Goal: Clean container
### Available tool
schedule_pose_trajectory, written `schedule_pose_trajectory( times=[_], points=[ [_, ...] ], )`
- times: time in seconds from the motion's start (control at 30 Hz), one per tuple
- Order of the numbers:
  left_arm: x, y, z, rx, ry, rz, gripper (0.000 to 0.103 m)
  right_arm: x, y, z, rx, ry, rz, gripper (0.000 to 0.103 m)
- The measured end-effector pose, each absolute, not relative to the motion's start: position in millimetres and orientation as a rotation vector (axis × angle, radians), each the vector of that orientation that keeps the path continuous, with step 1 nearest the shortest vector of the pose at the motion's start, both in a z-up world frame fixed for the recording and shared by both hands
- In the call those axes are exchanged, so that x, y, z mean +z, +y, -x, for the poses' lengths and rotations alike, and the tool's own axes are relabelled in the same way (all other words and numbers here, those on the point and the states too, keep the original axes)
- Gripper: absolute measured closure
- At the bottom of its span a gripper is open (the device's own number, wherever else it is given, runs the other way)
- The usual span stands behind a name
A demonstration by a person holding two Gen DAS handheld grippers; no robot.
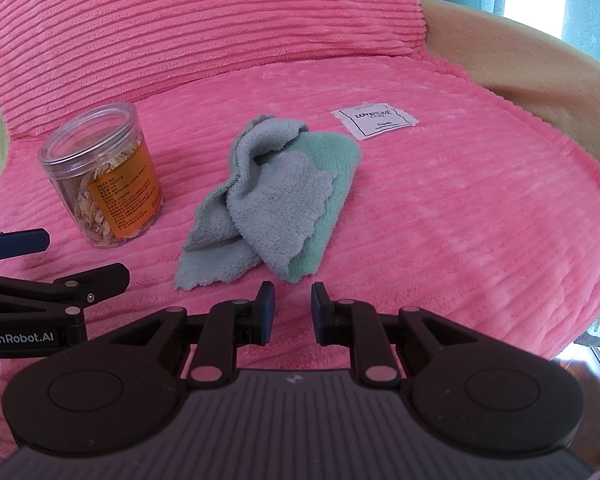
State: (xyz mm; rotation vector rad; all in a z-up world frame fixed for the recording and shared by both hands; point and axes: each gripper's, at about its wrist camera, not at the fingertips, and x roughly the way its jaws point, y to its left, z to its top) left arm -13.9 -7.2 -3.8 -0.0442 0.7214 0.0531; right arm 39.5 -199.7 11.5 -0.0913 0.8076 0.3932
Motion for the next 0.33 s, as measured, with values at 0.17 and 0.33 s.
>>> schedule_pose_trajectory(
  times=[0.17, 0.33],
  points=[
    [-3.6, -7.0, 13.6, 0.052, 0.721, 0.042, 0.000, 12.7, -199.3, -39.6, 0.394, 0.809, 0.092, 0.088],
    [-2.9, -7.3, 14.0, 0.055, 0.713, 0.029, 0.000, 13.8, -198.9, -39.8, 0.395, 0.811, 0.093, 0.088]
  ],
)
